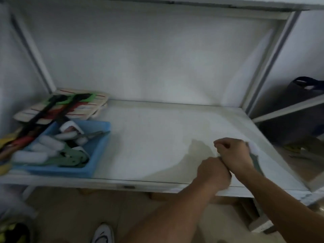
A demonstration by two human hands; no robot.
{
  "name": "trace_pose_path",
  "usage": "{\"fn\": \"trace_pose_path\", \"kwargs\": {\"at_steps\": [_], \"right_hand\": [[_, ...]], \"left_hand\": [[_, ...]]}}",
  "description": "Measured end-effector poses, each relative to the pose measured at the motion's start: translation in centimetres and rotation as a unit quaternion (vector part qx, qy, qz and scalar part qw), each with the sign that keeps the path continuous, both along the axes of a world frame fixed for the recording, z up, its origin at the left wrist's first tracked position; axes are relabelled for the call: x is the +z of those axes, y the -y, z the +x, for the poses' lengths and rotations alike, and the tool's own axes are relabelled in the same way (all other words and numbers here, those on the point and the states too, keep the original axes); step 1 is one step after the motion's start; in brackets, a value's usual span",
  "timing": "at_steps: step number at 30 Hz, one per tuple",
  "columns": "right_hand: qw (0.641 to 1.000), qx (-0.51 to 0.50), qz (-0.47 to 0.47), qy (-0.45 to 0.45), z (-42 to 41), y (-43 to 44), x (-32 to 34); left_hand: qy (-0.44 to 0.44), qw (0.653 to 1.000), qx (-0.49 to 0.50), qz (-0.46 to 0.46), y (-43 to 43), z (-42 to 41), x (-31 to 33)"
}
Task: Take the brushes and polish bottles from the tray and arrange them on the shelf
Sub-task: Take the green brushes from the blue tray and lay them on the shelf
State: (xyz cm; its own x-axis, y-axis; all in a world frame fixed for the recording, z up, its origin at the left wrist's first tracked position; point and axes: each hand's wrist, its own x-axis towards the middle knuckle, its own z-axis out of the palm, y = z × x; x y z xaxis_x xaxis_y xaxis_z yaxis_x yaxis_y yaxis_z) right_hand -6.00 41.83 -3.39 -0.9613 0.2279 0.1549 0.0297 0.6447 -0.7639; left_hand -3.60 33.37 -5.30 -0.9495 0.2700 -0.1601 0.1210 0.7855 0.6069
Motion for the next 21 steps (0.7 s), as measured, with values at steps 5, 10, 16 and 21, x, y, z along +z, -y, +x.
{"fn": "trace_pose_path", "kwargs": {"at_steps": [5, 10, 16, 21], "right_hand": [[0.994, 0.105, -0.011, -0.025, -1.3, 9.0, 2.3], [0.971, 0.236, 0.009, -0.026, -2.5, 17.5, 3.9], [0.923, 0.364, 0.126, 0.013, -4.3, 28.0, 3.4], [0.899, 0.356, 0.250, 0.048, -6.0, 33.5, 1.9]], "left_hand": [[0.034, 0.996, -0.079, 0.036, 5.6, 0.5, -0.5], [-0.048, 0.991, 0.114, 0.050, 14.1, 2.6, 0.3], [-0.174, 0.896, 0.407, -0.027, 31.7, 4.7, 3.3], [-0.107, 0.880, 0.423, -0.188, 38.0, 4.0, 2.8]]}}
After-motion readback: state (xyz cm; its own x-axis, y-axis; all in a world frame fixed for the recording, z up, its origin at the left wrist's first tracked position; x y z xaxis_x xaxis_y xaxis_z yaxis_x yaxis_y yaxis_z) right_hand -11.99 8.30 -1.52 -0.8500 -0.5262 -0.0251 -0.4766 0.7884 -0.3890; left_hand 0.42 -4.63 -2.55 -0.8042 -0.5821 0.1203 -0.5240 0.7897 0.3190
